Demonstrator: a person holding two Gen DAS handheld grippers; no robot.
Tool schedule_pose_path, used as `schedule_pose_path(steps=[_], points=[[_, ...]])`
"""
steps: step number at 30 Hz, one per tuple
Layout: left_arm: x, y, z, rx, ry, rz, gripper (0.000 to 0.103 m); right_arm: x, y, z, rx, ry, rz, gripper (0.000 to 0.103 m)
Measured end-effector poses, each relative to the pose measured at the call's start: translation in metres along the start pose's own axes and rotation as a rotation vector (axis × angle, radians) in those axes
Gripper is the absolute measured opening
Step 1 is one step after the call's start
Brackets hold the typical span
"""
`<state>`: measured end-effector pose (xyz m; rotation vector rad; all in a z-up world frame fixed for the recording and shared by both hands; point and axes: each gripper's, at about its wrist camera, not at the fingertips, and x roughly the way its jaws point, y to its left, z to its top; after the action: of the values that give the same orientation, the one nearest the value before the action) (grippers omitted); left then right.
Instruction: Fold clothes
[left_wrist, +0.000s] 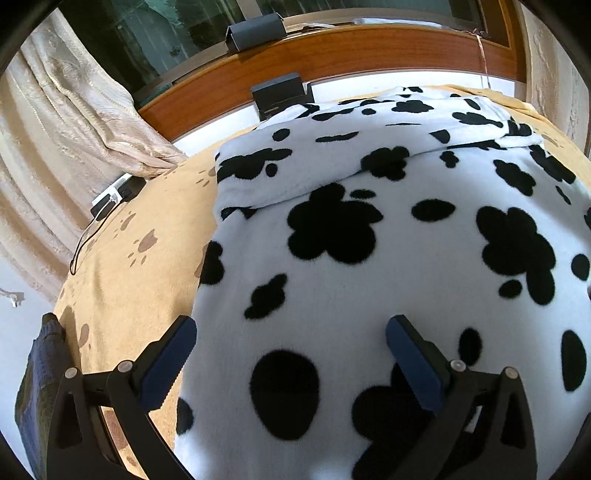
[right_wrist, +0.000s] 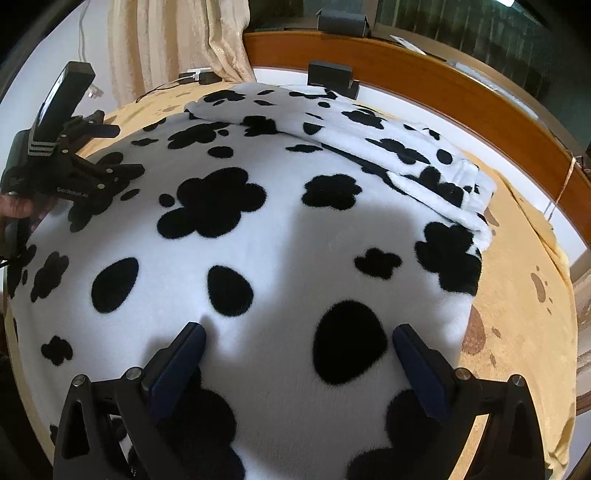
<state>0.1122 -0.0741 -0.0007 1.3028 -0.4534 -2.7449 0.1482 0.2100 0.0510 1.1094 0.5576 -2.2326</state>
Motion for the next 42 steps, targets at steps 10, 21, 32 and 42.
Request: schedule_pose_path(steps=[10,21,32,42], points=[[-0.01,0.0,-0.013,0.003,-0.005,0.01,0.103,-0.022,0.011,-0.003,0.007,-0.027,0.012,0.102],[-0.014,0.002,-0.017,-0.012,-0.009,-0.007,0.103,-0.025,0.021,-0.028,-0.092,0.044,0.097,0.102],[-0.036,0.061,-0.067,-0.169,0.053,-0.164,0.103,-0.057,0.048,-0.01,-0.146,0.039,0.085,0.102],[-0.064,0.125,-0.124,-0.403,0.103,-0.495,0.103,-0.033,0.11,0.019,-0.276,0.019,0.116,0.102]])
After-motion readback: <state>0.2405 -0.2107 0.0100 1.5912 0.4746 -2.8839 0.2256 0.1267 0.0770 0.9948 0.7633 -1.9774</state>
